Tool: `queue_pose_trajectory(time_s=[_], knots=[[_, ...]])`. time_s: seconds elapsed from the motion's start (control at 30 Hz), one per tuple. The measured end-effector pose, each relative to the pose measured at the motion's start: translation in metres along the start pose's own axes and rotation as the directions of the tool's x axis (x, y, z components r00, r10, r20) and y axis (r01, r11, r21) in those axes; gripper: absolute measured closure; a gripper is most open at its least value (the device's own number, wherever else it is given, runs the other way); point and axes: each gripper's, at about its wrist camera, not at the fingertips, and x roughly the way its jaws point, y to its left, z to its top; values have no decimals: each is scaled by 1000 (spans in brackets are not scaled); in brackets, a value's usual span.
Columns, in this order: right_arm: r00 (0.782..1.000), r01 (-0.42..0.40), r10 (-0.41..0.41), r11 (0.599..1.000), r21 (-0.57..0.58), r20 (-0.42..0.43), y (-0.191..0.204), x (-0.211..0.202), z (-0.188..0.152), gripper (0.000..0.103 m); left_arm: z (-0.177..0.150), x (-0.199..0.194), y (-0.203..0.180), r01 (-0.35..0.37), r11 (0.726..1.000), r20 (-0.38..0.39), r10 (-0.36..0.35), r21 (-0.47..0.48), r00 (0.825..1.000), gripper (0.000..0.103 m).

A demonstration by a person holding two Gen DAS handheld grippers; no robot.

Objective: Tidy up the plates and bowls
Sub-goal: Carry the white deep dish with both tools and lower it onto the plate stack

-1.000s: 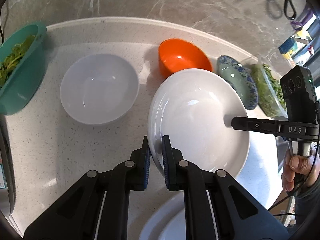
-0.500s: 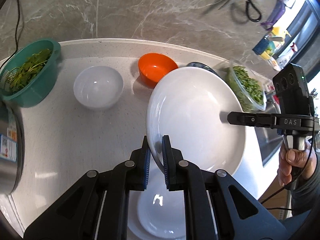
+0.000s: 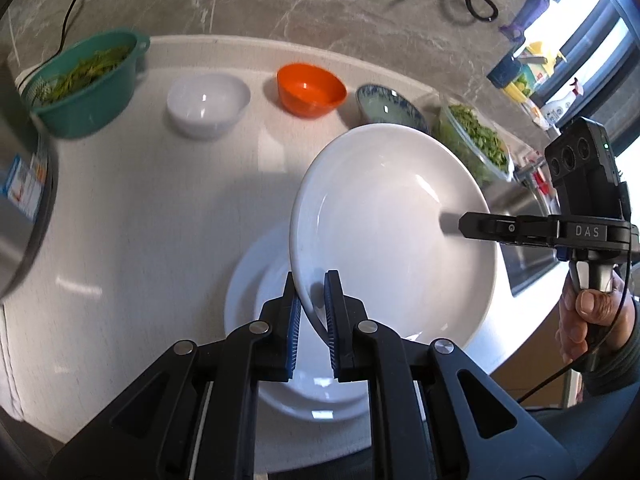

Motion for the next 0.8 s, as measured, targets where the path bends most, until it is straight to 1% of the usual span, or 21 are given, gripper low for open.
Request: queue_pose_trajectory(time_s=[0.2,0.33,0.53,0.8], knots=[[999,6,-4,999,39,-43,-13,15,-29,86,-41,19,5,-5,1000,-58,5,-13,998,92],[997,14,-9,997,70,-72,-26,29,-43,86,-59,33,10,-25,1000,-84,23,-16,996,92],[996,24,-17,997,79,-92,-40,48,-52,86,-66,54,15,-66,998,-96,66,8,993,91],[993,62,-54,995,76,-103,-56,64,-57,86,-63,87,16,-106,994,-132,109,34,985,89]])
